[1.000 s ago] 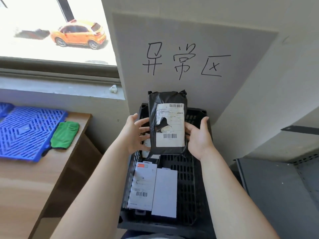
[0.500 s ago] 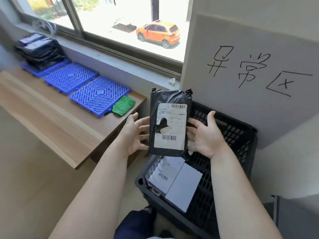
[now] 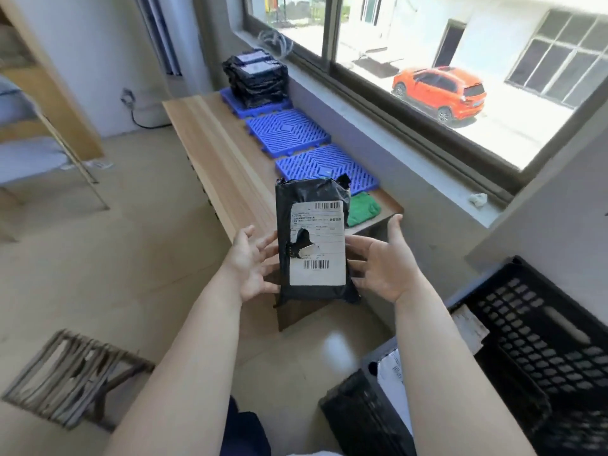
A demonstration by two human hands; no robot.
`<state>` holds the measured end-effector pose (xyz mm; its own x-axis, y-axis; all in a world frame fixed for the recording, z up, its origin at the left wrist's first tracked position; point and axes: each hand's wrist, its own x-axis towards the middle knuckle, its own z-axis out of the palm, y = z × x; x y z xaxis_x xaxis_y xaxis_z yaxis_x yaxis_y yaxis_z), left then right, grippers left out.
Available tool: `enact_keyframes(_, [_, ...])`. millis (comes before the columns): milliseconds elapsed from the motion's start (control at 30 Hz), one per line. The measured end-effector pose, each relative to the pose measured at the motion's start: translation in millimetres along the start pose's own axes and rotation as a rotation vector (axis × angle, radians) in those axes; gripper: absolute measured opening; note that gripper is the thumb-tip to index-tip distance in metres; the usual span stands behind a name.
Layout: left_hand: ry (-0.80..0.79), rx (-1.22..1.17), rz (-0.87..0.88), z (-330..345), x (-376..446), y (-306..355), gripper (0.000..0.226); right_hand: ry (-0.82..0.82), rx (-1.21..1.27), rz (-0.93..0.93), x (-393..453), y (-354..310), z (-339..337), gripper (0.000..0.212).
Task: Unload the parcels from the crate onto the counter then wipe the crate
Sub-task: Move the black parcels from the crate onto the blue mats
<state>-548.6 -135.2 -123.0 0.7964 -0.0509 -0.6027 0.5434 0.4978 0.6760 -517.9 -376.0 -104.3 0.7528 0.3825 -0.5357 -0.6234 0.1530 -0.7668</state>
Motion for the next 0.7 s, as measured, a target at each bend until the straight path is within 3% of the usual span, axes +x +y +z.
enact_keyframes(300, [0.135,-0.032,0.111,-159.7,22.2,107.4,0.065,-0.127,-0.187,0.023,125.7,-21.1,168.6,0.102])
enact_keyframes(533, [0.277,-0.065,0.139,-275.9,33.2,213.4,0.062,-0.184,-0.165,0.067,233.6,-31.9,314.1,0.091])
enact_keyframes(700, [0.321,-0.119,0.141,-356.0,49.0,265.1,0.063,-0.265,-0.151,0.16,303.5,-36.4,388.0,0.097])
